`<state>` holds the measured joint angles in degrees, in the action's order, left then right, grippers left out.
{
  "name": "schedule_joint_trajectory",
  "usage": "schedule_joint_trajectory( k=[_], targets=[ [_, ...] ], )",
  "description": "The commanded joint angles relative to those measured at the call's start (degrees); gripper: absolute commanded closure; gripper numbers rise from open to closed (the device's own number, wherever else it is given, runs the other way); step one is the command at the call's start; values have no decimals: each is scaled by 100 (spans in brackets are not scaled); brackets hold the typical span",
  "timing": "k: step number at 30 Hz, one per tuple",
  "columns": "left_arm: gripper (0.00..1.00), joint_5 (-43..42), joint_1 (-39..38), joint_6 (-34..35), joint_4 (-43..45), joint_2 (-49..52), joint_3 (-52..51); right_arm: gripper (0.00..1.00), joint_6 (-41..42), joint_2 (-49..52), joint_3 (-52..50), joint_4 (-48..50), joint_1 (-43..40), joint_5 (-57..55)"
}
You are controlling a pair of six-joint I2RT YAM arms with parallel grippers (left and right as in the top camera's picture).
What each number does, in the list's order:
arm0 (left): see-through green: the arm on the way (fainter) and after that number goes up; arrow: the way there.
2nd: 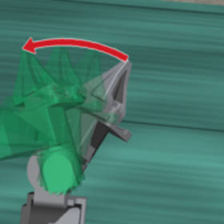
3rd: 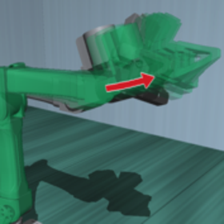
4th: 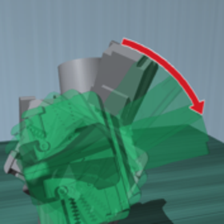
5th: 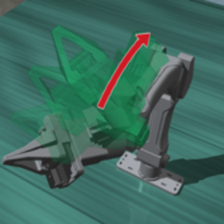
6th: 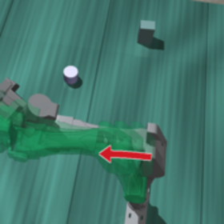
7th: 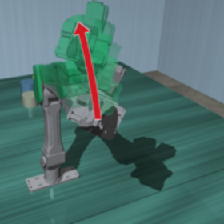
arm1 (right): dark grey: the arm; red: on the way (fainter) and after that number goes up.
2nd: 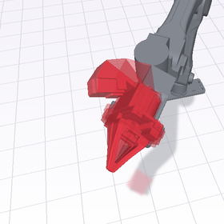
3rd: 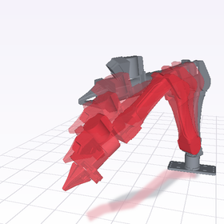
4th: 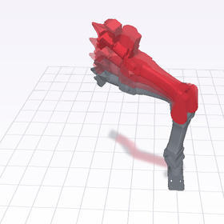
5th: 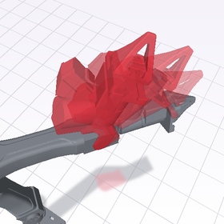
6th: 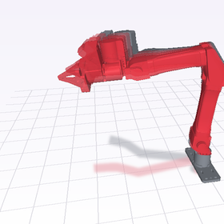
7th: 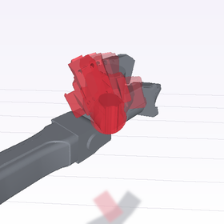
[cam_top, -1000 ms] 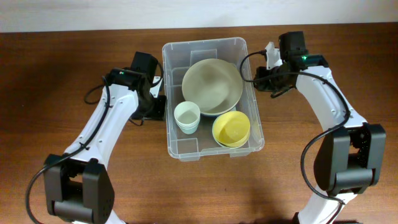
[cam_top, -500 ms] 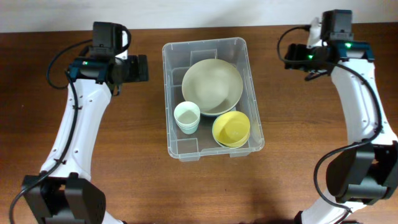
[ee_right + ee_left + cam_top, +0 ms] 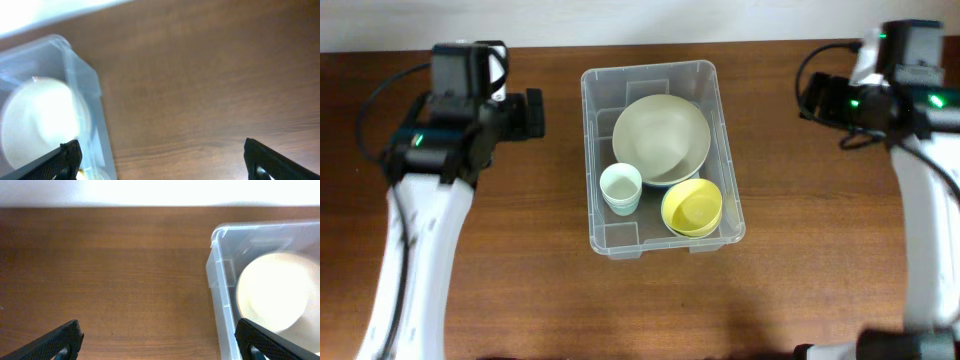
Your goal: Pack container
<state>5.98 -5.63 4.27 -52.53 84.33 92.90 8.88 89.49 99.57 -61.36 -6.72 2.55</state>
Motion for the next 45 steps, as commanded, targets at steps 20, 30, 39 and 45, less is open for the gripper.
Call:
schedule_joint_trajectory(
  k=[20,30,39,45],
  targets=[
    [0,-321,33,-109,1445,-4454,-4345,1,192,-6763,-4398,168,-7,-474],
    [0,-319,33,-111,1248,-4450,-4347,1,192,-6817,-4402,-540,-7,-474],
    [0,-321,33,-109,1241,-4450,-4347,1,96,-6819,-4402,-931,-7,-586],
    [0,-321,33,-109,1239,-4450,-4347,1,-254,-7296,-4782,-168,52,-538]
  ],
)
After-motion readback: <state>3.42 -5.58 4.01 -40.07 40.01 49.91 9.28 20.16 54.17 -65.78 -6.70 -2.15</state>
